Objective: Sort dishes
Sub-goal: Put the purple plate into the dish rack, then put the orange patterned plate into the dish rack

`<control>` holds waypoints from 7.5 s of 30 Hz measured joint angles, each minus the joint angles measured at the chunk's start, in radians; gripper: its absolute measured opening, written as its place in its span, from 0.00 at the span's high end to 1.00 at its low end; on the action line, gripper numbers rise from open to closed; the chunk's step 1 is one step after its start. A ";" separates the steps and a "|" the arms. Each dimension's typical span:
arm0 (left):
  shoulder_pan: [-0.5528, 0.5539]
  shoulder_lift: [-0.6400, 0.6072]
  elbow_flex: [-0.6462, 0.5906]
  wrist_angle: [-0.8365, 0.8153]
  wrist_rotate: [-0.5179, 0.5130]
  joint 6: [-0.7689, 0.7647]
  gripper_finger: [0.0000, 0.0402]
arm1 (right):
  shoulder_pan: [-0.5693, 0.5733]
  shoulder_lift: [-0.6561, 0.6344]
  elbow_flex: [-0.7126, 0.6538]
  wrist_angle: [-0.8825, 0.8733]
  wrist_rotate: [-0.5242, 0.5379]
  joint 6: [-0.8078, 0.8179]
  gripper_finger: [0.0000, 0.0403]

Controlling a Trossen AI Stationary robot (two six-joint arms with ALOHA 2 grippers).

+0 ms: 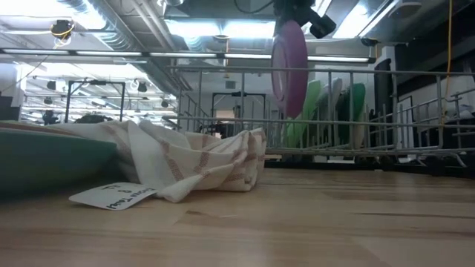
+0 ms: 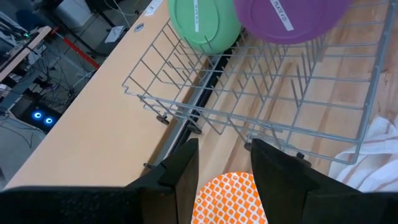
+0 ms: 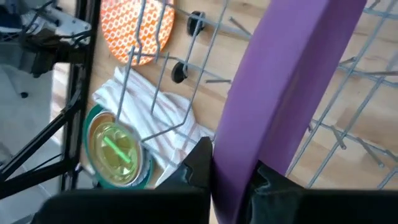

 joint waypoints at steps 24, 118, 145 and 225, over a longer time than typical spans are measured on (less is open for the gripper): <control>0.000 0.000 0.000 0.000 0.000 -0.004 0.66 | -0.001 0.002 -0.001 -0.242 0.092 -0.030 0.75; -0.052 0.004 -0.641 0.624 0.805 -0.232 0.66 | 0.000 -0.108 0.006 -0.185 0.154 -0.979 0.45; 0.038 0.006 -0.848 0.388 0.333 -0.398 0.66 | 0.000 -0.108 0.006 -0.117 0.141 -1.021 0.45; 0.037 0.012 -1.046 0.658 0.293 -0.395 1.00 | 0.021 -0.012 0.007 0.403 -0.107 -1.430 0.45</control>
